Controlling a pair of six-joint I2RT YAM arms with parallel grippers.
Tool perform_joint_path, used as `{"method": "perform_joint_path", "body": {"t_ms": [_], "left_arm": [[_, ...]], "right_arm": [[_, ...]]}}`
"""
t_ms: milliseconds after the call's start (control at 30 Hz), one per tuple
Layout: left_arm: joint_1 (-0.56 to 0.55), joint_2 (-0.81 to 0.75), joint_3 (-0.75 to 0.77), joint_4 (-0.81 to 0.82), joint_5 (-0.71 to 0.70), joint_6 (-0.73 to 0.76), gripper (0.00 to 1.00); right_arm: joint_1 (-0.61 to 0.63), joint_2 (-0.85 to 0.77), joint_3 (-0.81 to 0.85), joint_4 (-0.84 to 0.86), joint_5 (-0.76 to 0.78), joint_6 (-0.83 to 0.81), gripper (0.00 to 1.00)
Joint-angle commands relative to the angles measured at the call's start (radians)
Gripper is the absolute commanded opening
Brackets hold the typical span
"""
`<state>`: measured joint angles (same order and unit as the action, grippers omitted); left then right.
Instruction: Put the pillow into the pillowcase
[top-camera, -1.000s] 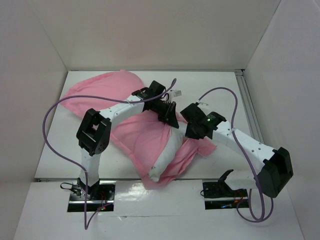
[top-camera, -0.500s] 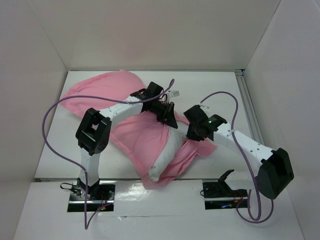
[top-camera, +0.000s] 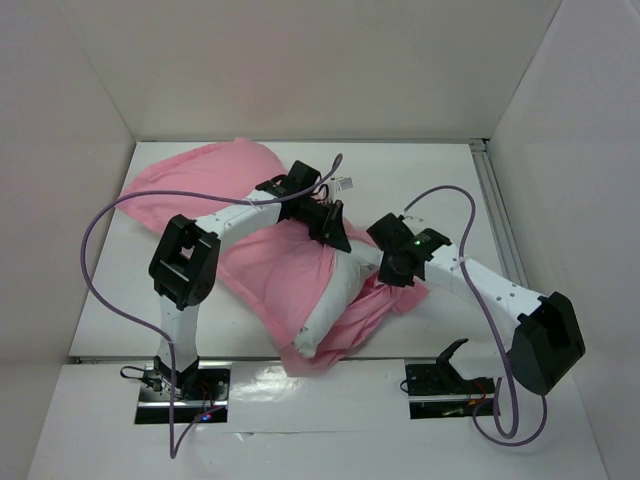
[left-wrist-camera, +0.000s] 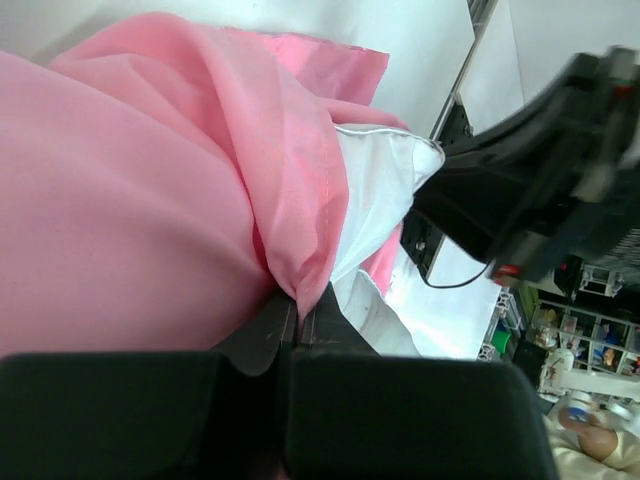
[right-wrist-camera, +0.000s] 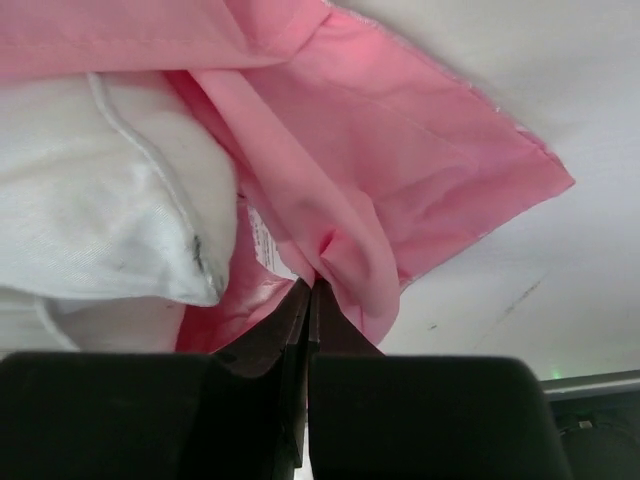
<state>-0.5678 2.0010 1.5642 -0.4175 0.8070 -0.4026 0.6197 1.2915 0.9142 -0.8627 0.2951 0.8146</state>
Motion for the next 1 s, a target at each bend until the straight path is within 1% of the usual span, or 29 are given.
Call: {"method": "perform_joint_path", "body": {"t_ms": [0,67,100,133,200,233,267,333,367,433,467,500,533,567,600,700,733,867,967], "left_arm": [[0.023,0.01,-0.05,-0.044,-0.092,0.058,0.0],[0.023,0.01,-0.064,-0.044,-0.08,0.058,0.0],[0.023,0.01,-0.081,-0.044,-0.08,0.068,0.0],[0.014,0.01,-0.09,-0.044,-0.069,0.068,0.0],[0.005,-0.002,-0.113,-0.044,-0.057,0.081,0.0],[0.005,-0.028,-0.143,-0.044,-0.048,0.081,0.0],[-0.004,-0.04,-0.159,-0.044,-0.048,0.093,0.0],[-0.015,-0.06,-0.203,-0.044,-0.061,0.107,0.0],[-0.026,-0.074,-0.217,-0.059,-0.061,0.122,0.0],[-0.036,-0.074,-0.251,-0.07,-0.061,0.139,0.0],[-0.047,-0.074,-0.26,-0.079,-0.052,0.148,0.0],[-0.047,-0.074,-0.26,-0.079,-0.052,0.157,0.0],[-0.061,-0.062,-0.26,-0.095,-0.086,0.157,0.0],[-0.073,-0.039,-0.25,-0.116,-0.098,0.157,0.0],[-0.073,-0.028,-0.23,-0.127,-0.11,0.157,0.0],[-0.093,0.016,-0.199,-0.156,-0.156,0.145,0.0],[-0.105,0.028,-0.172,-0.167,-0.179,0.145,0.0],[-0.116,0.082,-0.11,-0.185,-0.209,0.105,0.0],[-0.116,0.114,-0.082,-0.185,-0.242,0.082,0.0]], "right_arm": [[-0.008,-0.078,0.105,-0.101,0.159,0.028,0.0],[-0.02,-0.087,0.165,-0.101,0.189,0.018,0.0],[-0.029,-0.087,0.199,-0.075,0.199,0.009,0.0],[-0.056,-0.063,0.271,-0.062,0.208,-0.015,0.0],[-0.098,-0.041,0.328,-0.015,0.194,-0.058,0.0],[-0.154,-0.028,0.372,0.041,0.176,-0.084,0.0],[-0.184,-0.012,0.393,0.068,0.153,-0.141,0.0],[-0.234,0.037,0.428,0.132,0.115,-0.189,0.0],[-0.279,0.051,0.457,0.149,0.104,-0.228,0.0],[-0.314,0.072,0.468,0.235,0.056,-0.265,0.0],[-0.351,0.084,0.468,0.269,0.029,-0.299,0.0],[-0.365,0.094,0.468,0.301,-0.032,-0.311,0.0],[-0.376,0.094,0.468,0.36,-0.066,-0.322,0.0],[-0.376,0.094,0.459,0.391,-0.138,-0.337,0.0],[-0.376,0.079,0.459,0.457,-0.18,-0.338,0.0],[-0.356,0.034,0.428,0.545,-0.285,-0.338,0.0],[-0.324,0.023,0.419,0.574,-0.306,-0.338,0.0],[-0.252,-0.02,0.41,0.611,-0.382,-0.338,0.0],[-0.189,-0.035,0.41,0.59,-0.441,-0.347,0.0]]}}
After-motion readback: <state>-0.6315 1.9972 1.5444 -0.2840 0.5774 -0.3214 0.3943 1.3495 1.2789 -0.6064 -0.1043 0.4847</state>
